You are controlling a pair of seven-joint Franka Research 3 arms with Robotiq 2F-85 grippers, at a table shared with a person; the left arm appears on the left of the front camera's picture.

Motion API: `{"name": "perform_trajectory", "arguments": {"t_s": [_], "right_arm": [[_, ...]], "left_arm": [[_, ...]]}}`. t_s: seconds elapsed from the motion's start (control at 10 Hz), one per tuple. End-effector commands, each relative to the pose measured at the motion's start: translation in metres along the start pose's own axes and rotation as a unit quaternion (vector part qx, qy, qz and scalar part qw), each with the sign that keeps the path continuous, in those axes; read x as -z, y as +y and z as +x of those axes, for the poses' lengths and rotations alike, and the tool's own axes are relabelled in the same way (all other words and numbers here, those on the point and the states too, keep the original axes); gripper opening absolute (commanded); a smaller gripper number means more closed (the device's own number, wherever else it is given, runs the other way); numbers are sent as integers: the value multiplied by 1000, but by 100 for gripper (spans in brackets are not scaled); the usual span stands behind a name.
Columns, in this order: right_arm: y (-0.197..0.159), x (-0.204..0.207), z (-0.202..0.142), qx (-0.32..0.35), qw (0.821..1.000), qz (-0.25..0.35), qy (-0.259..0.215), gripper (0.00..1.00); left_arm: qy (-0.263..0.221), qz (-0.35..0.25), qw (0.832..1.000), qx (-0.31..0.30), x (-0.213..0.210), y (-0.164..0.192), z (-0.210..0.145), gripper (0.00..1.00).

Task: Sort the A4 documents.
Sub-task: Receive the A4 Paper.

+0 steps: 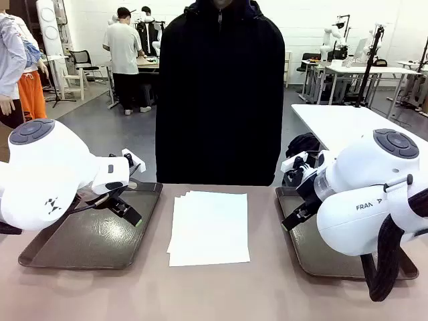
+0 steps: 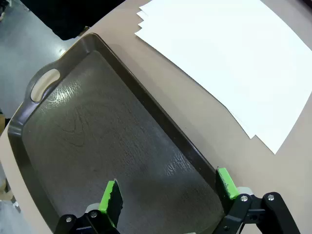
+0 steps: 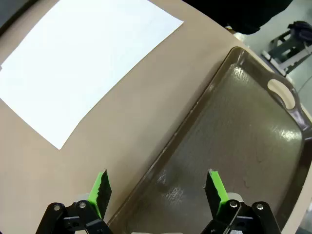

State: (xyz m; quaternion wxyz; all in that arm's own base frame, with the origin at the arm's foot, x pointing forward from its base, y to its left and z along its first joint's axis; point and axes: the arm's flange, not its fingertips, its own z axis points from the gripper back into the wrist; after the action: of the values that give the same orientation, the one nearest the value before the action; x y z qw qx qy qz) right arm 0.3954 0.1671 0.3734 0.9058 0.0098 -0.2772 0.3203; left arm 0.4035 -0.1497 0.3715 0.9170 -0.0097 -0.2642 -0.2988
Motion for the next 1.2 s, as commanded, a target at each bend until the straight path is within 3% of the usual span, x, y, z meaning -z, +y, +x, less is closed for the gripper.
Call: {"name": "perform_trajectory", "arguments": {"t_s": [0.0, 1.1], "right_arm": [[0, 0, 0, 0, 1000, 0, 0, 100], [0, 0, 0, 0, 1000, 0, 0, 100]], "left_arm": [[0, 0, 1000, 0, 0, 0, 0, 100], [0, 0, 1000, 0, 0, 0, 0, 100]]}}
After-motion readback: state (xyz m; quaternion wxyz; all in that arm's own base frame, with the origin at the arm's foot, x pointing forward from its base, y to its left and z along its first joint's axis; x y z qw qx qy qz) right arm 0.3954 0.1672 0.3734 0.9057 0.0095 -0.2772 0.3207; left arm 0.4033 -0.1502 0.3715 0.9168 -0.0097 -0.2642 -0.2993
